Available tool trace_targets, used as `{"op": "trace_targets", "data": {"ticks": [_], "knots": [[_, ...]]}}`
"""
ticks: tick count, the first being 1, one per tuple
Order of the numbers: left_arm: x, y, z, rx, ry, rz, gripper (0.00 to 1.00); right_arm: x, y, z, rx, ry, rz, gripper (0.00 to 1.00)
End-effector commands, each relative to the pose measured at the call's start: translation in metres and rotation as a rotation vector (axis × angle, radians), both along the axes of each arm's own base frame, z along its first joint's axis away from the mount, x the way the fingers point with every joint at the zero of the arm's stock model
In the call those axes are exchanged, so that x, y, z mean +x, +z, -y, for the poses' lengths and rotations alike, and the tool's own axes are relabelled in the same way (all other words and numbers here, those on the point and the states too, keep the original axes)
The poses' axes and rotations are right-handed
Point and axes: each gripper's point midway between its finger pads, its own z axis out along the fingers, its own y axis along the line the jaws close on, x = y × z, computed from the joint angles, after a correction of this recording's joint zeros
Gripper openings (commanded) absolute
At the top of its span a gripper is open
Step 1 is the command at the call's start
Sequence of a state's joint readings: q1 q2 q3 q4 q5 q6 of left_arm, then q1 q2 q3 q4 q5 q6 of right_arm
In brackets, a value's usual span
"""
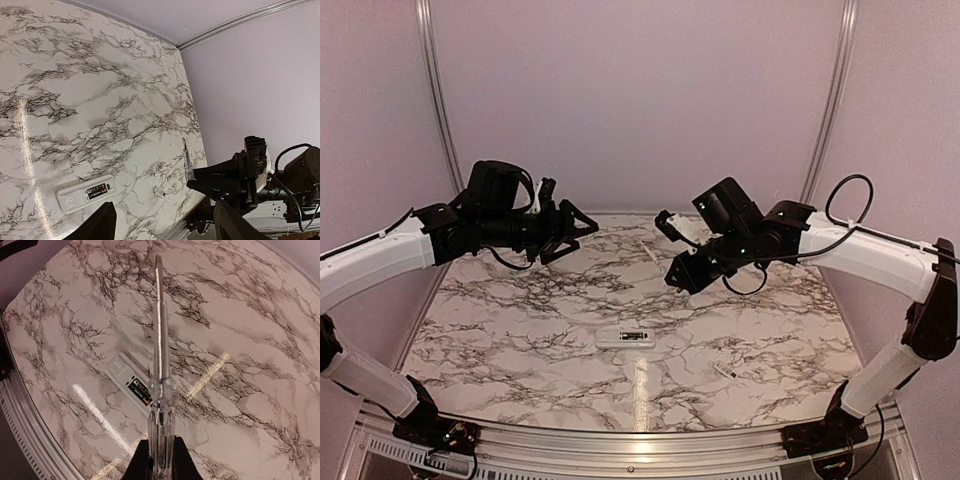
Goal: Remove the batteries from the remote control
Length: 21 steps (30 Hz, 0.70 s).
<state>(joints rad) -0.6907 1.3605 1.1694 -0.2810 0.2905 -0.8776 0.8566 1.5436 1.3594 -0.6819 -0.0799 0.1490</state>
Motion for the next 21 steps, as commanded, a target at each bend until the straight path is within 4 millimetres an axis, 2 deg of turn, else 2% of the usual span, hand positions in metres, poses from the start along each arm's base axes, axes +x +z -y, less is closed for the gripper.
{"op": "trace_targets", "data": {"ticks": [1, 5, 11, 17, 21], "knots": [[-0.002, 0.025, 0.013, -0.051, -0.049, -0.045, 0.68, 0.002, 0.040, -0.008, 0.087, 0.032, 0.092, 0.00], [0.002, 0.036, 0.019, -0.083, -0.050, -0.050, 0.63, 0.003, 0.051, -0.008, 0.097, 0.053, 0.139, 0.00], [0.006, 0.053, 0.034, -0.161, -0.080, -0.063, 0.61, 0.004, 0.062, -0.010, 0.100, 0.074, 0.164, 0.00], [0.016, 0.057, 0.052, -0.165, -0.117, -0.065, 0.61, 0.005, 0.070, -0.013, 0.099, 0.097, 0.181, 0.00], [0.021, 0.056, 0.069, -0.173, -0.152, -0.075, 0.56, 0.006, 0.071, -0.013, 0.082, 0.099, 0.188, 0.00]]}}
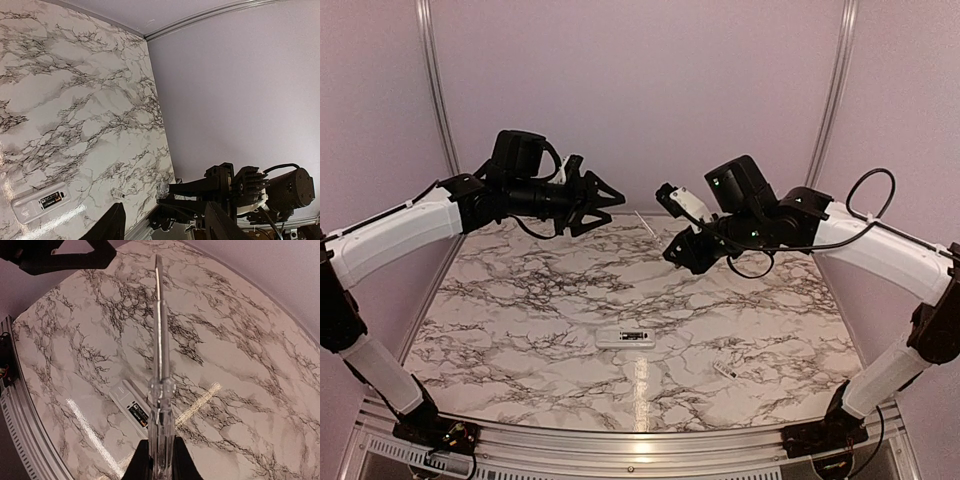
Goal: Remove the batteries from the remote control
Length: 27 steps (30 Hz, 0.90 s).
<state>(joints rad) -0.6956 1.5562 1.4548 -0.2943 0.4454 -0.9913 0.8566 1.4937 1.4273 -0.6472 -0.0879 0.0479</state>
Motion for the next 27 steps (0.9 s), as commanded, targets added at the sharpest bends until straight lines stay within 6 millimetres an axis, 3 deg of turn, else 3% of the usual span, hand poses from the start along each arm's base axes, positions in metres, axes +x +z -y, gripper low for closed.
{"op": "trace_targets", "data": {"ticks": [1, 9, 27], "knots": [[0.003, 0.007, 0.022, -0.030, -0.056, 0.002, 0.56, 0.001, 0.016, -0.004, 0.000, 0.020, 0.034, 0.00], [0.013, -0.001, 0.046, -0.030, -0.097, -0.024, 0.49, 0.006, 0.014, -0.003, -0.026, 0.012, 0.045, 0.00], [0.017, -0.029, 0.053, 0.006, -0.101, -0.082, 0.00, 0.013, 0.012, -0.003, -0.062, 0.004, 0.067, 0.00]]}}
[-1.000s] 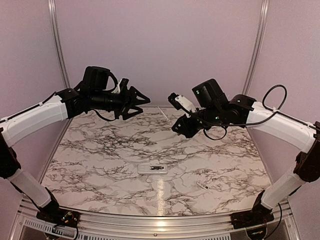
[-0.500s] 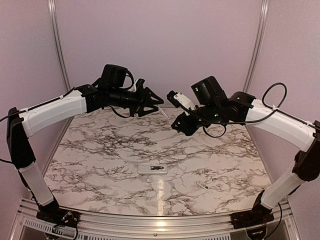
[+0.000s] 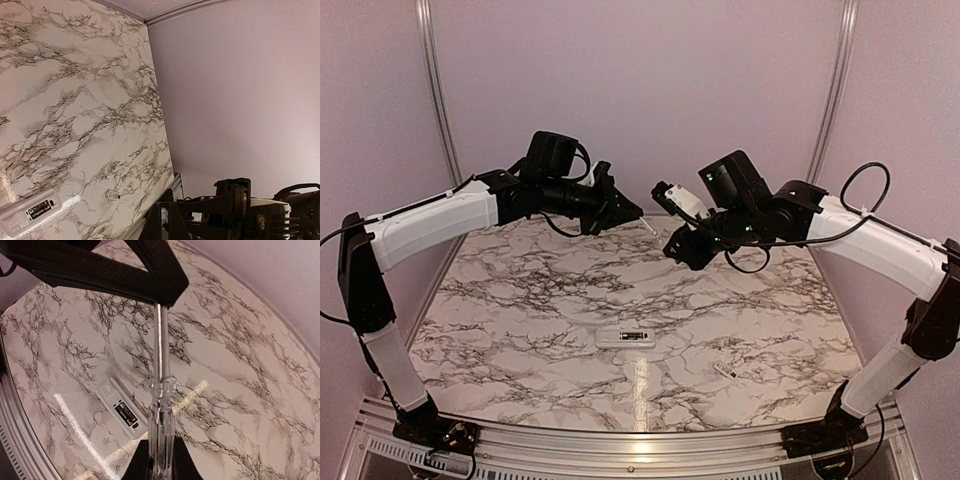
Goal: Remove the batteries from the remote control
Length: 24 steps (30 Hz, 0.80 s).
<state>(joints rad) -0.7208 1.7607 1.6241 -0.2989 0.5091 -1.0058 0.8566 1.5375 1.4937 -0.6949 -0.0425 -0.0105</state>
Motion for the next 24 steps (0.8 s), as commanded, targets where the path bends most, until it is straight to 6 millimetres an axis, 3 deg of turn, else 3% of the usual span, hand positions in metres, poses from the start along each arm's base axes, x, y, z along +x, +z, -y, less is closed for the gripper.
{"op": "trace_targets", "data": {"ticks": [1, 8, 10, 13, 16, 19, 24], "knots": [[-0.002, -0.009, 0.007, 0.003, -0.022, -0.023, 0.00, 0.002, 0.011, -0.003, 0.005, -0.002, 0.024, 0.00], [-0.002, -0.007, 0.008, -0.015, -0.024, -0.005, 0.00, 0.003, 0.010, 0.000, 0.014, -0.051, -0.014, 0.03], [-0.001, -0.003, 0.009, -0.028, -0.028, 0.006, 0.00, 0.002, 0.008, -0.001, 0.025, -0.070, -0.038, 0.15], [0.000, 0.004, 0.011, -0.050, -0.034, 0.024, 0.00, 0.000, 0.009, -0.001, 0.071, -0.104, -0.073, 0.47], [0.001, 0.009, 0.009, -0.056, -0.029, 0.044, 0.00, 0.002, 0.019, 0.002, 0.129, -0.152, -0.073, 0.66], [0.001, 0.016, 0.005, -0.071, -0.026, 0.068, 0.00, 0.003, 0.031, 0.004, 0.185, -0.188, -0.080, 0.80], [-0.002, 0.038, -0.002, -0.145, -0.026, 0.112, 0.00, 0.006, 0.063, 0.009, 0.389, -0.217, -0.158, 0.93]]}}
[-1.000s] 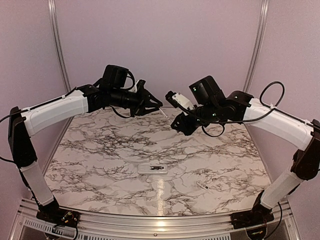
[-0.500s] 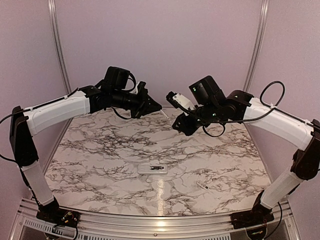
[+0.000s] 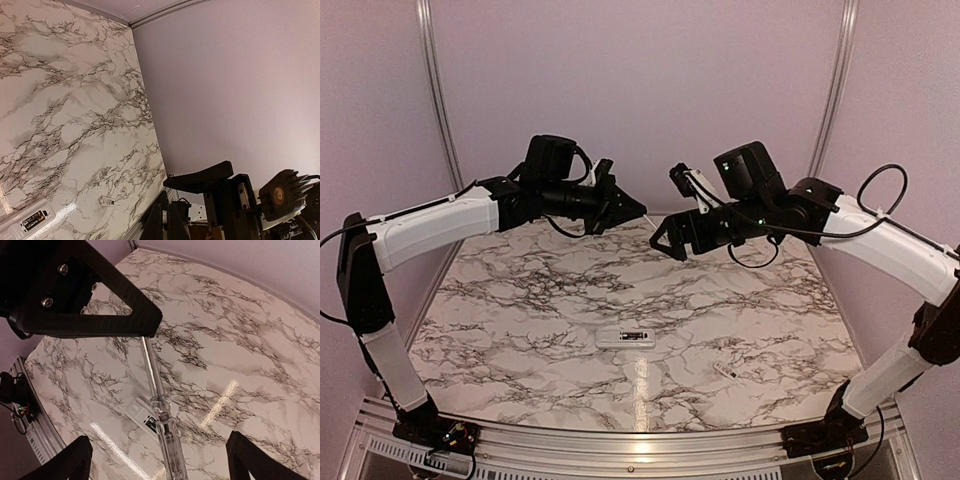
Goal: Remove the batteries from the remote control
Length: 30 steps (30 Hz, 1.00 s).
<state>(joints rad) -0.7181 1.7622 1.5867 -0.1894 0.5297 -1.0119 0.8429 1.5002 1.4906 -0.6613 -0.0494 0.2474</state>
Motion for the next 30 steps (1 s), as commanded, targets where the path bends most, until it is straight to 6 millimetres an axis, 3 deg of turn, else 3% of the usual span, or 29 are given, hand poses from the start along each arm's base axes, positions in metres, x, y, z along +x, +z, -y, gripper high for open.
{"op": "trace_targets", "data": {"ticks": [1, 8, 16, 23, 30], "knots": [[-0.007, 0.037, -0.009, -0.115, -0.012, 0.073, 0.00, 0.005, 0.050, 0.008, 0.270, -0.059, -0.051, 0.95], [-0.012, 0.078, -0.021, -0.253, 0.009, 0.136, 0.00, 0.007, 0.100, 0.011, 0.611, -0.049, -0.155, 0.96], [-0.023, 0.112, -0.033, -0.405, 0.020, 0.203, 0.00, -0.004, 0.134, 0.008, 0.914, -0.011, -0.282, 0.94], [-0.026, 0.123, -0.040, -0.485, 0.037, 0.241, 0.00, -0.011, 0.149, 0.010, 1.110, 0.022, -0.365, 0.88], [-0.020, 0.127, -0.043, -0.502, 0.078, 0.244, 0.00, -0.009, 0.155, 0.011, 1.172, 0.030, -0.386, 0.78]]}}
